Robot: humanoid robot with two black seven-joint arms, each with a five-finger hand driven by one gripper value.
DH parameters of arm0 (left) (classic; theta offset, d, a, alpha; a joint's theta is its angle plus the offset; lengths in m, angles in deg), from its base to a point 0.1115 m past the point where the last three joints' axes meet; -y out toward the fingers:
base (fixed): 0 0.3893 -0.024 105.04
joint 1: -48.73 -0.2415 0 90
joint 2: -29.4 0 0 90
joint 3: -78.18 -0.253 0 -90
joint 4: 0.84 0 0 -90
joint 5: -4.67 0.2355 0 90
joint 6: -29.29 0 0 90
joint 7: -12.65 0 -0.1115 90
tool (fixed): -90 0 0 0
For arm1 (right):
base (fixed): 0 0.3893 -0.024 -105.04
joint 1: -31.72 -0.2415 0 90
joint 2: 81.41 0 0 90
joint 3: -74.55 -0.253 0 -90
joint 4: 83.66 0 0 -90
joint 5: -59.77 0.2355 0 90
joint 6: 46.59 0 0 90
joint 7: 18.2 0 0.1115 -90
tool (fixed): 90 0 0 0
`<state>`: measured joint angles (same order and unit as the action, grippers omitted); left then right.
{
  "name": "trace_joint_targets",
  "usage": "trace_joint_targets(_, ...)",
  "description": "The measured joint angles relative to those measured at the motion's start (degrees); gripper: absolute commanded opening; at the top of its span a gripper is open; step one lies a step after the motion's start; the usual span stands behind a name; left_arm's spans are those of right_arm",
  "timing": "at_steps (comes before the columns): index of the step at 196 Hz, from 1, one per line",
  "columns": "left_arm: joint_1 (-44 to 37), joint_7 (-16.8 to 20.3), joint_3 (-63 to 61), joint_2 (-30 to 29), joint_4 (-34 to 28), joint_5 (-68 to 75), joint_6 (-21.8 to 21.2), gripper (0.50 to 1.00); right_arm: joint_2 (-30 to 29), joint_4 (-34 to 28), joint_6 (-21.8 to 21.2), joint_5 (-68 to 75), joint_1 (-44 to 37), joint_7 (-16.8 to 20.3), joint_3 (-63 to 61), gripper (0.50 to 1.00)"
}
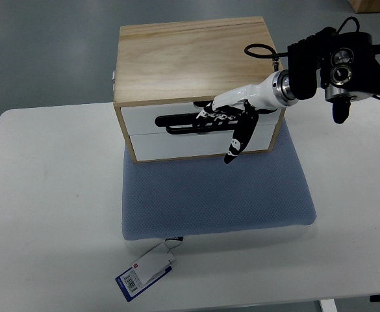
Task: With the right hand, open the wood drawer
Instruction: 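Pull the top white drawer toward the robot with the right hand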
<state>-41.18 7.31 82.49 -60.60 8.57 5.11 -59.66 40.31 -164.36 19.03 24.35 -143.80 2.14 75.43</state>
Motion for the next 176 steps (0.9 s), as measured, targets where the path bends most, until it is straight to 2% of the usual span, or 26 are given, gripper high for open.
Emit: trace_joint_targets(176, 0.0, 0.0, 0.0, 0.0, 0.0, 0.0, 0.0, 1.0, 4.5, -4.7, -10.6, 0.4, -2.3, -0.3, -0.1, 0.919)
